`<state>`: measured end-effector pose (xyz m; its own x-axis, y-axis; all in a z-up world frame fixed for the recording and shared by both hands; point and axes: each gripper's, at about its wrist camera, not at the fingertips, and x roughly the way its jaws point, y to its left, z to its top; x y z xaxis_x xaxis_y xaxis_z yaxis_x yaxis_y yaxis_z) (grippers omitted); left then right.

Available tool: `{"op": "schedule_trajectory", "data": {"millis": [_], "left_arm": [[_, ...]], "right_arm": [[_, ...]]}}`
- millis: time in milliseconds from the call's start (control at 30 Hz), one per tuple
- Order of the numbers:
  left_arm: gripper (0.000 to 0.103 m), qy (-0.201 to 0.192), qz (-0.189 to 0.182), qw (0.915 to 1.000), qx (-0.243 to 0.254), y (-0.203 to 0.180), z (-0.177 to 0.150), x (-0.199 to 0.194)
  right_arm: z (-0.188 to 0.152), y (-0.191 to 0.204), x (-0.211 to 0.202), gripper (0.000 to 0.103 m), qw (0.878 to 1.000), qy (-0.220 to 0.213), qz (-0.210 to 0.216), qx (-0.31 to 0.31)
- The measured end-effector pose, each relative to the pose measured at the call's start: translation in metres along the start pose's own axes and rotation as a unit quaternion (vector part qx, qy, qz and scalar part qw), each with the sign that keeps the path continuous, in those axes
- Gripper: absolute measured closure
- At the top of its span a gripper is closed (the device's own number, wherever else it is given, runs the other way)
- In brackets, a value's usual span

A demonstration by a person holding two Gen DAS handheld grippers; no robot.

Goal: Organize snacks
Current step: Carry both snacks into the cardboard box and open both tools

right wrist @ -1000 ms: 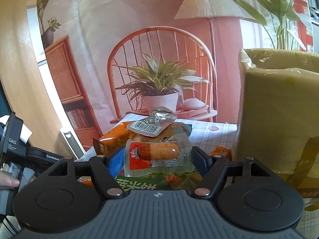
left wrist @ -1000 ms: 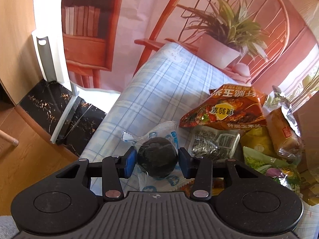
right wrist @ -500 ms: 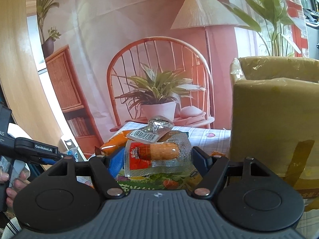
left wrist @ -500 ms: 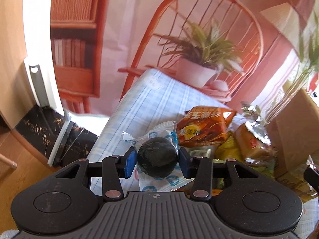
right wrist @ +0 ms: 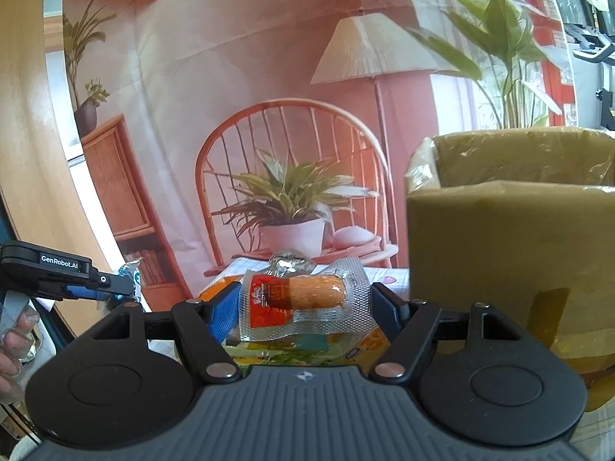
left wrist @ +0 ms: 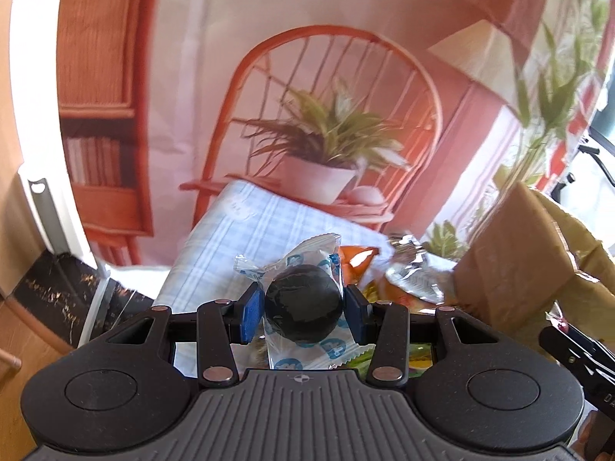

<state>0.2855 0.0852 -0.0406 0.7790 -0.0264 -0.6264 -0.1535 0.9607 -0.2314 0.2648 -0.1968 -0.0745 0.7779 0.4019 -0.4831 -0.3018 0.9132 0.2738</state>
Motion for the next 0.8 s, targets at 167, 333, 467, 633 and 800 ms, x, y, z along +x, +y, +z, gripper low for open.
{"op": "schedule_trajectory", "data": {"millis": [167,333,467,633,800], "left_arm": [[0.056,-0.009,-0.018,0.9996,0.019,-0.023,0.004,-0.008],[0.056,-0.022,-0.046,0.9979,0.042,-0.054,0.011,-0.018],[0.056,-0.035,-0.077,0.9945,0.062,-0.083,0.021,-0.026],[0.056,-0.047,-0.130,0.9867,0.086,-0.129,0.039,-0.033],[0.056,-0.058,-0.180,0.9759,0.108,-0.182,0.054,-0.028]], "right_arm": [[0.006,-0.010,-0.011,0.030,1.000,-0.014,-0.007,0.006],[0.016,-0.020,-0.025,0.030,0.999,-0.031,-0.015,0.006],[0.031,-0.028,-0.037,0.030,0.998,-0.050,-0.024,-0.006],[0.054,-0.046,-0.049,0.030,0.997,-0.070,-0.042,-0.019],[0.078,-0.073,-0.050,0.030,0.993,-0.081,-0.078,-0.041]]}}
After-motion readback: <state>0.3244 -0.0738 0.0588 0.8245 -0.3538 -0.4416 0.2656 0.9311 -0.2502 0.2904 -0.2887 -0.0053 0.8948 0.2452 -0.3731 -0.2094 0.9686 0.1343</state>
